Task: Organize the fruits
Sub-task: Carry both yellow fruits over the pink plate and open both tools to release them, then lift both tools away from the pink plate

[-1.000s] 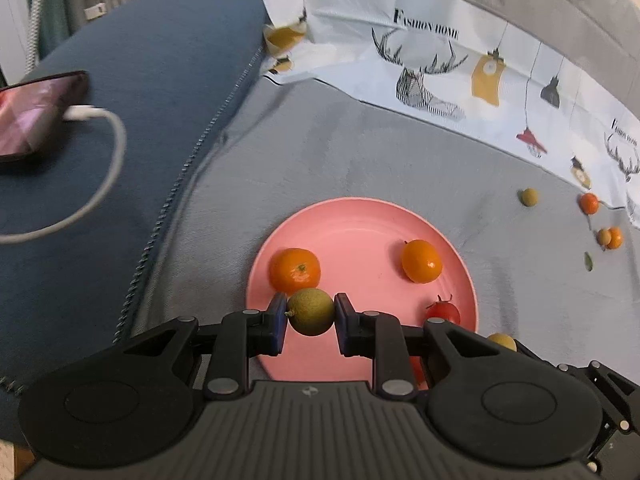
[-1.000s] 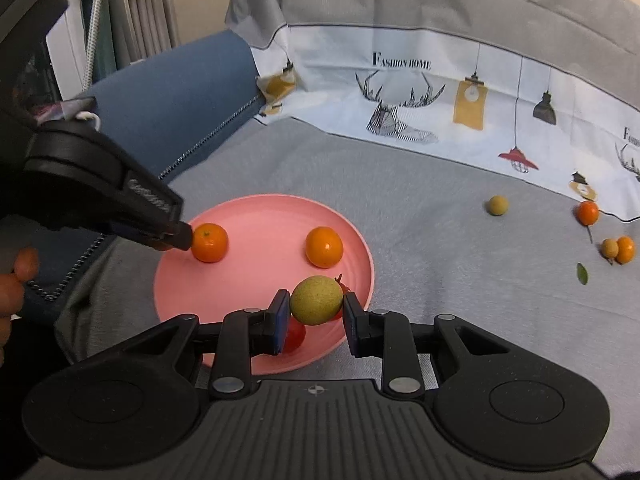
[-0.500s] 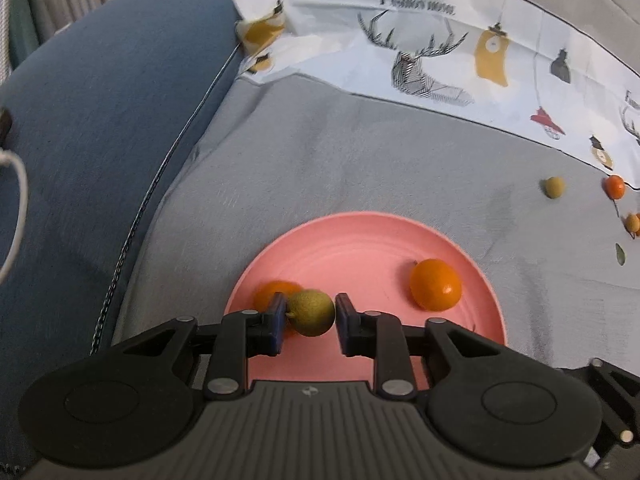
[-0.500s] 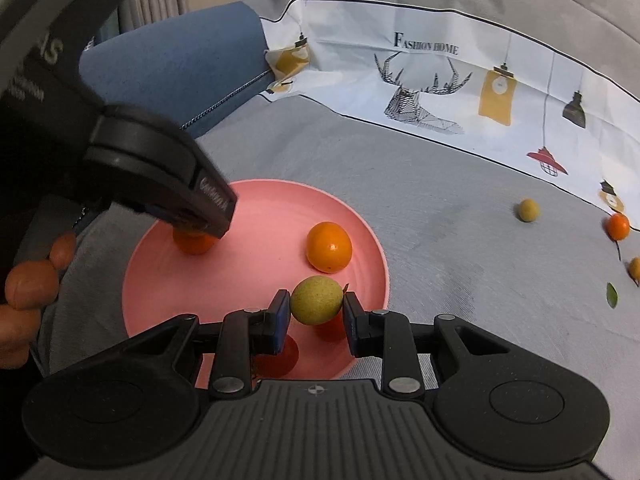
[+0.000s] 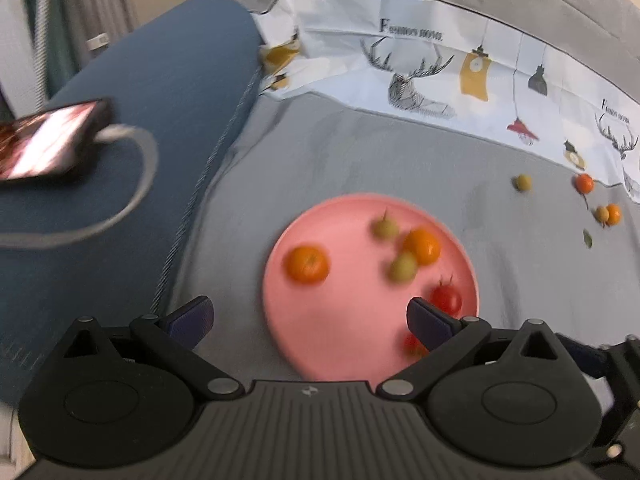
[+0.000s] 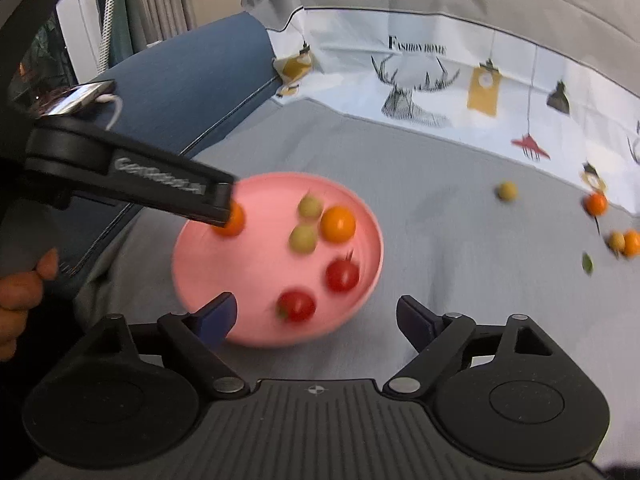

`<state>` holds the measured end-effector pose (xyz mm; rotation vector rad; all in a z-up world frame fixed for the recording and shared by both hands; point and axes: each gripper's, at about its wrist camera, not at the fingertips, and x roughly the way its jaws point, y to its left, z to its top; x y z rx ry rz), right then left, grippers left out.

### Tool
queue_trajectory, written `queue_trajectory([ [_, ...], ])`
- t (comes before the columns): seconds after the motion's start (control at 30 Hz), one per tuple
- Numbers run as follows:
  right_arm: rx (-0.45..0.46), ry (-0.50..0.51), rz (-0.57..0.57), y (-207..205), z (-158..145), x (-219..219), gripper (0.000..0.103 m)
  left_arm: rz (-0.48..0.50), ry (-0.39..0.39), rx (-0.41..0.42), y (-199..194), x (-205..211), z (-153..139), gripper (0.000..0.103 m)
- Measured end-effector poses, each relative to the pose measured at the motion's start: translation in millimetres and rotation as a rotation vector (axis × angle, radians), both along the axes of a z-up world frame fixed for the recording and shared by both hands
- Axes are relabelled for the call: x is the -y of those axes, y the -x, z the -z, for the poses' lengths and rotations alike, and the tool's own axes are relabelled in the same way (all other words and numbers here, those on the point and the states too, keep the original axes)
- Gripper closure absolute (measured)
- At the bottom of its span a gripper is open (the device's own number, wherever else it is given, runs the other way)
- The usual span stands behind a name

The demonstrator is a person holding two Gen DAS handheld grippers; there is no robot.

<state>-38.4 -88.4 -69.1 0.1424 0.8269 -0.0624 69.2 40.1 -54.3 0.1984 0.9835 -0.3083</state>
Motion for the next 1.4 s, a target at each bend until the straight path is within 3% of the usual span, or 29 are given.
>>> queue_trajectory([
  [0.13,0.005,-0.008,-0.005,31.0,-19.5,-11.9,0.011,-0.032,-0.03,-0.004,34.8,-27.3,-12.2,0.0],
  [0.3,0.088,0.073,0.012,64.6,-51.4,-25.5,0.008,-0.05,-0.053,0.044,76.1,-50.9,-29.2,0.0],
  [0.73,0.262,0.12,0.071,146.1,-97.5,-41.0,0.005,-0.025,0.002,0.15,148.6,-64.1,-71.5,0.0],
  [1.4,0.316,0.103,0.071,167.6,-107.1,-43.9,0.004,-0.004,-0.007,0.187,167.5,-62.0,-83.7,0.0],
])
